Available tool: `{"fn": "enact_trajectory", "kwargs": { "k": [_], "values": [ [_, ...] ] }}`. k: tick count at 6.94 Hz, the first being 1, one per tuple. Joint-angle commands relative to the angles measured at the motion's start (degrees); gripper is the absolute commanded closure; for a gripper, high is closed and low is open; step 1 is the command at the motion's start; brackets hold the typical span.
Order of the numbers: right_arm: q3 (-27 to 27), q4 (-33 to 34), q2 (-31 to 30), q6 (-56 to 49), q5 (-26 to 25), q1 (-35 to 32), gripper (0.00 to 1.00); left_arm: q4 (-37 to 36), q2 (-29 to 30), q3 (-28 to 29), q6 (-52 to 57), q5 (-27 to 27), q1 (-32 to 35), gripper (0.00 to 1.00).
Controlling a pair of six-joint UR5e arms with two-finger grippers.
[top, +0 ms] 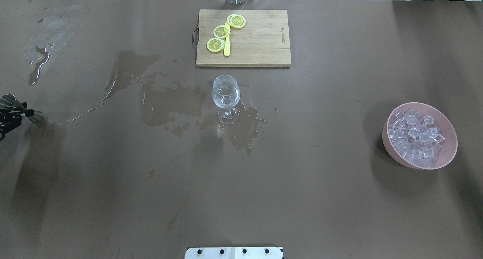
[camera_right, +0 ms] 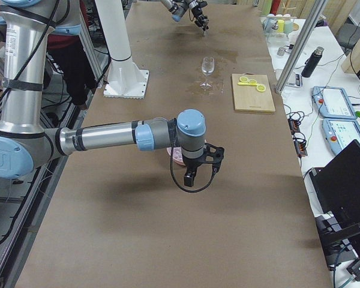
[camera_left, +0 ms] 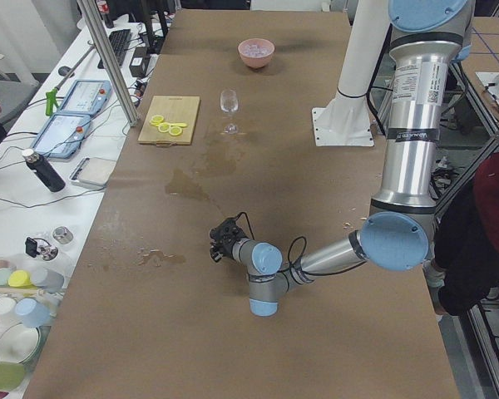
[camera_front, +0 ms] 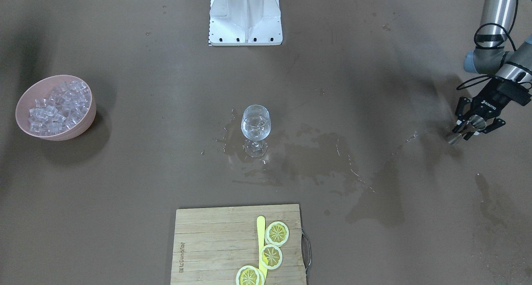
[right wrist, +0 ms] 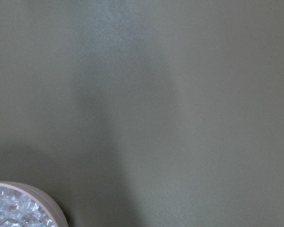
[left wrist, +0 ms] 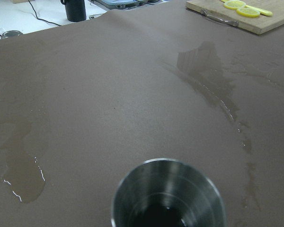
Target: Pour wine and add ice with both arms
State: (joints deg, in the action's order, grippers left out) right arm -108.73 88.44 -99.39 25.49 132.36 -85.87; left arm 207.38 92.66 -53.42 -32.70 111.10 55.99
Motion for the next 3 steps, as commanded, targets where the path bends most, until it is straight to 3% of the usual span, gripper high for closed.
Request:
{"fn": "enact_trajectory", "kwargs": {
  "k": [1, 3],
  "values": [
    [-0.1, 0.0, -0.3, 0.0, -0.1, 0.0, 0.0, 0.0, 0.1, 0.0, 0.0, 0.0, 0.0, 0.57],
    [-0.1, 0.0, -0.5, 0.0, -0.1, -0.1, 0.0, 0.0, 0.1, 0.0, -0.1, 0.0, 0.0, 0.59]
  ]
}}
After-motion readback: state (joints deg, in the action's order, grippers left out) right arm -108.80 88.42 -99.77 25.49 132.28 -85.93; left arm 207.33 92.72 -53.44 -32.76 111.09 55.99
